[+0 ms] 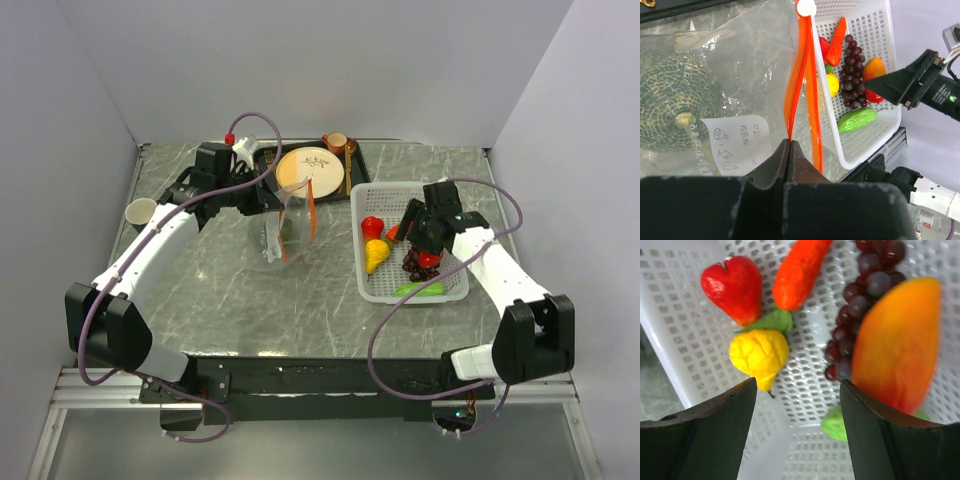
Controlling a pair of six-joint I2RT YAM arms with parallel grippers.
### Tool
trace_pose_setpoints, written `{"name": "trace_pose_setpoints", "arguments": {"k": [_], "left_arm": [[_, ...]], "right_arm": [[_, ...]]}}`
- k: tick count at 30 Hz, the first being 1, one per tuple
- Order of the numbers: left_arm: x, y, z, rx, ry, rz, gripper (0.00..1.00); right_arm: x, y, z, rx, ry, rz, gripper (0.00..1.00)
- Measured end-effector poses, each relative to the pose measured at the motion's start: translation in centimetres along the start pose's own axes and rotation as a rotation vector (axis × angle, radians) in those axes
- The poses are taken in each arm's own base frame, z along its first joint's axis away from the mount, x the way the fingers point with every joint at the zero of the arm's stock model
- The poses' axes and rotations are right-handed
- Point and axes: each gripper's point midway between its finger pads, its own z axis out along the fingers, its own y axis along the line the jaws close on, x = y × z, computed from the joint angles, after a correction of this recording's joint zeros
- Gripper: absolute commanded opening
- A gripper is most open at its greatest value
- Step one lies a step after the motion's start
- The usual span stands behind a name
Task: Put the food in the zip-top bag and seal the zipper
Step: Pick up the fake fruit from the bin.
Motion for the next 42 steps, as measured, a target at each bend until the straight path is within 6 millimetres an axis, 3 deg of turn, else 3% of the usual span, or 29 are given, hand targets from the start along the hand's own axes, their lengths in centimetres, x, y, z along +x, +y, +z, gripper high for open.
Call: {"name": "trace_pose_setpoints", "arguments": {"k": [2, 8, 13, 17, 23, 26, 33, 40, 42], "left_arm": [[0.0, 0.0, 0.0, -0.001, 0.001, 0.000, 0.01], [0.0, 0.0, 0.0, 0.000, 0.000, 0.000, 0.01], [0.0, 0.0, 0.0, 0.000, 0.000, 0.000, 0.01], [0.0, 0.0, 0.0, 0.000, 0.000, 0.000, 0.01], [0.1, -0.1, 0.0, 0.007, 0.004, 0.001, 0.01], [0.1, -0.2, 0.0, 0.014, 0.008, 0.001, 0.01], [0.2, -0.3, 0.0, 0.020, 0.012, 0.003, 0.01], [0.2, -0.3, 0.0, 0.020, 0.013, 0.003, 0.01], [0.2, -0.3, 0.0, 0.020, 0.014, 0.002, 0.01]], "right_arm": [[-0.2, 0.5, 0.5, -0.014, 0.013, 0.008, 0.75], [-3.2, 3.2, 1.5, -0.065, -0.004, 0.008, 0.74], [-2.3, 3.8, 1.1, -0.114, 0.028, -0.009, 0.73], [-0.6, 2.6, -0.1, -0.087, 0.072, -0.037, 0.75], [3.5, -1.9, -2.1, 0.064, 0.116, -0.029, 0.77], [4.6, -2.5, -2.3, 0.070, 0.129, -0.015, 0.76], [3.3, 1.4, -0.8, -0.100, 0.098, 0.011, 0.76], [1.6, 4.2, 4.0, -0.146, 0.129, 0.001, 0.75], [0.1, 5.6, 5.5, -0.163, 0.131, -0.020, 0.74]]}}
